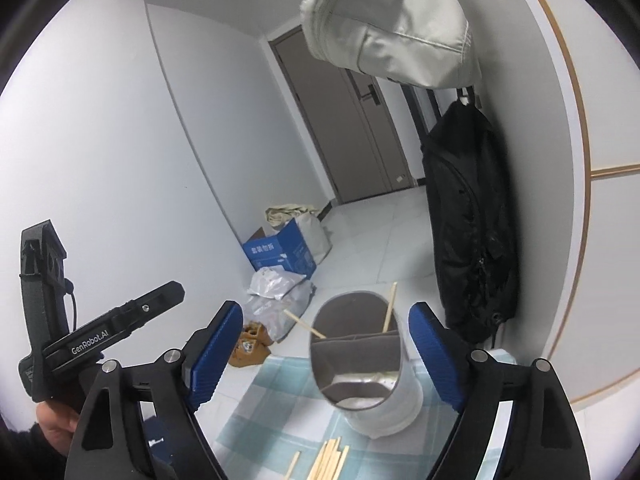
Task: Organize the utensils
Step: 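Withdraw both open tools from the holder back toward the chopstick pile, then lower the right tool onto the pile and close on another chopstick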
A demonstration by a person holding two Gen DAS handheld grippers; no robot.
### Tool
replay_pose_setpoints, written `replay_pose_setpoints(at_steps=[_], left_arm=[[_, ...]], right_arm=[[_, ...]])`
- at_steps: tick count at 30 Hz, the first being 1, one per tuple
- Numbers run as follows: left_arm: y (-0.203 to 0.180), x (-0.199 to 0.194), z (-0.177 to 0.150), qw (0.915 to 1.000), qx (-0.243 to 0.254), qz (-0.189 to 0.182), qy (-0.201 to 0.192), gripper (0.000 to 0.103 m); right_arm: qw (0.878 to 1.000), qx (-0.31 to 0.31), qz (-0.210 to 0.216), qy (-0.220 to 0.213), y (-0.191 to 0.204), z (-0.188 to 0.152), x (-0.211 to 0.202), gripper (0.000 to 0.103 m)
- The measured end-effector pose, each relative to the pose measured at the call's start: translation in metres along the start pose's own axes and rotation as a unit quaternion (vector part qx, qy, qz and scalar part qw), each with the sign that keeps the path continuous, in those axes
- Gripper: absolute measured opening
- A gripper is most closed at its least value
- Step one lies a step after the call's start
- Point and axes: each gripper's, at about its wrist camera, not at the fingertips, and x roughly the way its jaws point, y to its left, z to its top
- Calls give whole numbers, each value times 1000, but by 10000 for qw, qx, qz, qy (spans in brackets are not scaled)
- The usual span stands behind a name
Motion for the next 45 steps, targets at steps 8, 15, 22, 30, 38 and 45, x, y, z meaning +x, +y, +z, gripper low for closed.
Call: replay_pose_setpoints(at_steps=[8,15,22,30,38,45], left_arm=[[-3,-17,-25,9993,218,303,-48,84],[8,-17,-57,9987,247,446,4,86],[22,-5,-88,9974,168,672,182,86],[48,15,-119,9957,-123,655,643,86],[64,40,-137,9876,-189,935,1245,86],[81,44,-135,9819,-466,1316,1276,86]], right_arm=[[10000,62,56,-42,9,-27,-10,97],[9999,-59,9,105,16,-57,-11,99],[9989,-191,-110,423,16,-92,-4,99],[9917,-100,-265,1252,7,-124,18,98],[9678,72,-381,2485,-4,-158,64,73],[9400,-20,-669,3346,-6,-184,110,45]])
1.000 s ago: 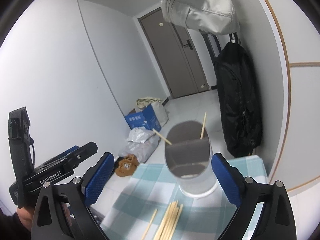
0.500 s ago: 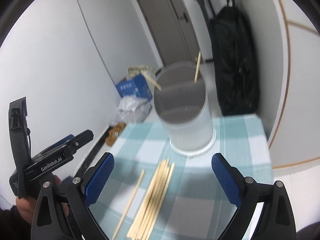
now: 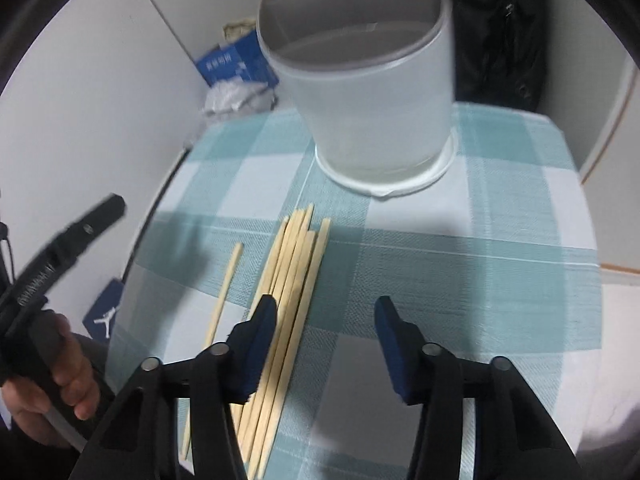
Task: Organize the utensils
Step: 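Lower the right tool onto the pile and close on another chopstick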
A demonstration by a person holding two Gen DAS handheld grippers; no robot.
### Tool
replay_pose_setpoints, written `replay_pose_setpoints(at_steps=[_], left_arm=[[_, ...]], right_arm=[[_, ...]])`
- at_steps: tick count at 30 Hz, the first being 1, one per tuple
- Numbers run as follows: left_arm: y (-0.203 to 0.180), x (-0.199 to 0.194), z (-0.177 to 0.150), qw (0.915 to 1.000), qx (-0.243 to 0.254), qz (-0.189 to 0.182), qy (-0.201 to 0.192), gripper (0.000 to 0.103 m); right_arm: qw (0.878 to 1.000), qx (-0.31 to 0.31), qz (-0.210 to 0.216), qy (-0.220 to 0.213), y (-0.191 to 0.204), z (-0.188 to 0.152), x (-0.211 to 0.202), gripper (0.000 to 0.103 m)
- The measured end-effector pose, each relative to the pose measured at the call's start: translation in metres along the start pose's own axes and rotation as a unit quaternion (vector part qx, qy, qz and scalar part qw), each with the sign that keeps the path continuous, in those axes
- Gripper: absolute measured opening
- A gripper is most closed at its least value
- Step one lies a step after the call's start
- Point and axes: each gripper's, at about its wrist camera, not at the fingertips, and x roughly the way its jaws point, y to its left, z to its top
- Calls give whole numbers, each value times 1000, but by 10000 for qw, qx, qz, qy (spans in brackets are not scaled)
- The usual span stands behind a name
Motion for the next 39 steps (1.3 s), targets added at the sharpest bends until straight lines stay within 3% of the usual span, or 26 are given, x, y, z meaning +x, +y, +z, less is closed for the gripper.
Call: replay_pose_setpoints(at_steps=[1,3,19,26,31,39], left_arm=[[3,0,0,10000,-37,20,9,86],[7,0,1,9999,-98,28,32,86],[27,16,5,9962,-716,-116,475,86],[36,19,6,9929,-1003,-219,601,86],[27,19,6,9941,-855,-267,617,86],[27,21,3,9944,-726,-259,722,86]], right_arm=[[9999,-5,53,97,0,2,5,42],[9994,-14,41,331,2,6,16,25],[9890,-638,-1089,772,38,18,35,7],[9896,-444,-1055,874,28,14,25,6],[9915,-208,-852,956,16,13,18,5],[9913,-288,-1031,765,23,34,35,7]])
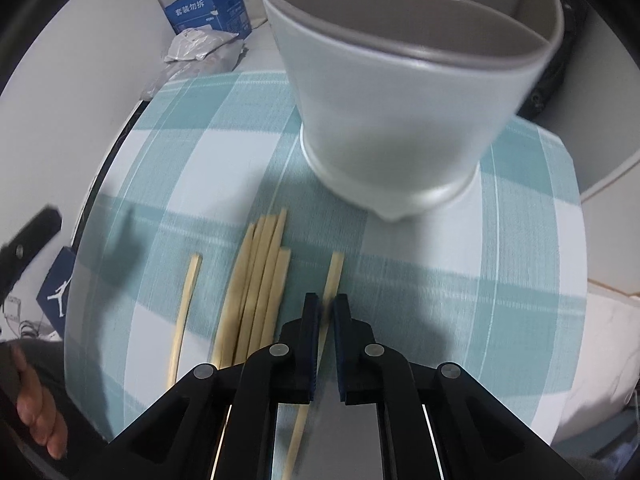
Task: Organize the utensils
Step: 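Lower the right tool onto the pile and close on another chopstick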
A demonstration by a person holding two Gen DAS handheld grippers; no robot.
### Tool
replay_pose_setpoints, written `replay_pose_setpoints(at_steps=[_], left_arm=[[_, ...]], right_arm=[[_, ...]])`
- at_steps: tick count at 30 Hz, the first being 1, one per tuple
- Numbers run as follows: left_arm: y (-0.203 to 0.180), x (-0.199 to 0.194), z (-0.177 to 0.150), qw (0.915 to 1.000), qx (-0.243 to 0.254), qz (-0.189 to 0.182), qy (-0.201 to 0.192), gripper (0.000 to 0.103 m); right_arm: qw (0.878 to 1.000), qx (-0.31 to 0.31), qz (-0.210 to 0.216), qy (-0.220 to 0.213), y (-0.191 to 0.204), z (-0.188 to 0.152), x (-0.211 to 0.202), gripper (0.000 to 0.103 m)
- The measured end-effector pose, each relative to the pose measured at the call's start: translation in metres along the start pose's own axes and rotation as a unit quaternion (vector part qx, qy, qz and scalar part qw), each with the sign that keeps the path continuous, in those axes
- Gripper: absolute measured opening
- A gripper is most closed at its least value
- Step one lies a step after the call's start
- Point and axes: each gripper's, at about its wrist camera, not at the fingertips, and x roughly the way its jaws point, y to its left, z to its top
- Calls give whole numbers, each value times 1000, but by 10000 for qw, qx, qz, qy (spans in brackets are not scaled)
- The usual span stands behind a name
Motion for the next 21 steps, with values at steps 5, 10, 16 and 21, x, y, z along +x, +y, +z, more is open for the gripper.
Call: replay_pose_setpoints(at_steps=[5,10,16,21], left_arm=[[-3,6,-3,9995,68,-98,299,86],[-16,7,-12,9977,477,-83,475,86],[-36,0,-21,9918,886,-378,841,86],[-62,5,-24,9842,1422,-85,1051,86]], right_arm=[[9999,52,-19,-136,0,6,2,8],[9991,191,221,-309,-14,3,2,6],[9883,869,969,-797,-55,-15,-26,6],[9692,1331,1701,-1183,-93,-33,-47,6]])
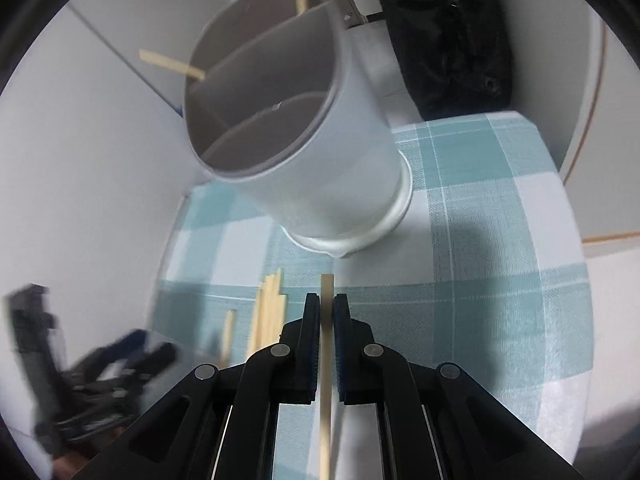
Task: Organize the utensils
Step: 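Lower the right tool onto the pile and close on another chopstick, then close the left tool on a chopstick while the right tool holds its chopstick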
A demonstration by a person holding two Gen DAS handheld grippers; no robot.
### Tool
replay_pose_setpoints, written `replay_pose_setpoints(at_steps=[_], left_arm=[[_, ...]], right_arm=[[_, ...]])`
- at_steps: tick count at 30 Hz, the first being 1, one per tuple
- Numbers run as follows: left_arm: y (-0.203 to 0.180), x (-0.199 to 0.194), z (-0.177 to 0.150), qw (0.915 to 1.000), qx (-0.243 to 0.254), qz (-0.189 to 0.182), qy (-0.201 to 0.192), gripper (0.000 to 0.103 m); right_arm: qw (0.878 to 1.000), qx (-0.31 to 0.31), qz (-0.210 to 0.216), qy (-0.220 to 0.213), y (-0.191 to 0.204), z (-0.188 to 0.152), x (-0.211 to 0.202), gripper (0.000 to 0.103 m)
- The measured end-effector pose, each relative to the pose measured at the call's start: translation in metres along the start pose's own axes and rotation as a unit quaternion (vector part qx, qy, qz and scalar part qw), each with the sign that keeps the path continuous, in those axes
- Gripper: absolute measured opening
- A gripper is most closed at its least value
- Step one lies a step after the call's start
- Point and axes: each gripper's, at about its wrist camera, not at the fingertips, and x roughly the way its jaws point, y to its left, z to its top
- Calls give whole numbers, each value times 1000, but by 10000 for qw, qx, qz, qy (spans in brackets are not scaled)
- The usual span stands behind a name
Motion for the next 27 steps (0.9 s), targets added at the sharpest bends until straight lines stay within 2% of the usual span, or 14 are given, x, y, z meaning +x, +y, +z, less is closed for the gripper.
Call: replay_pose_setpoints(at_steps=[3,5,10,13,17,18,19,20,22,26,27], left_arm=[[-11,3,2,9995,251,172,66,86],[-18,10,4,9983,402,334,260,86],[-21,18,8,9970,464,451,429,86],[-22,29,11,9939,507,665,717,85],[-20,38,13,9922,495,649,938,85],[-22,40,13,9918,525,653,963,79],[-22,43,13,9910,560,644,1036,68],[-23,43,14,9913,535,581,1056,65],[-22,43,16,9919,447,396,1121,52],[-26,44,20,9907,585,333,1183,42],[-27,45,21,9905,618,317,1184,34]], right_arm=[[9994,91,275,-187,-12,-4,-15,6],[9987,120,379,-315,-13,-7,-21,6],[9957,242,635,-624,-36,-11,-38,6],[9932,475,783,-718,-40,-9,-32,6],[9897,642,903,-912,-48,-6,-41,6],[9888,681,931,-944,-49,-4,-43,6],[9885,698,948,-947,-50,-4,-42,6],[9883,716,956,-948,-50,-3,-43,6],[9882,742,957,-939,-51,-2,-45,6],[9882,775,1001,-860,-52,-2,-41,6],[9884,753,1006,-853,-51,0,-37,6]])
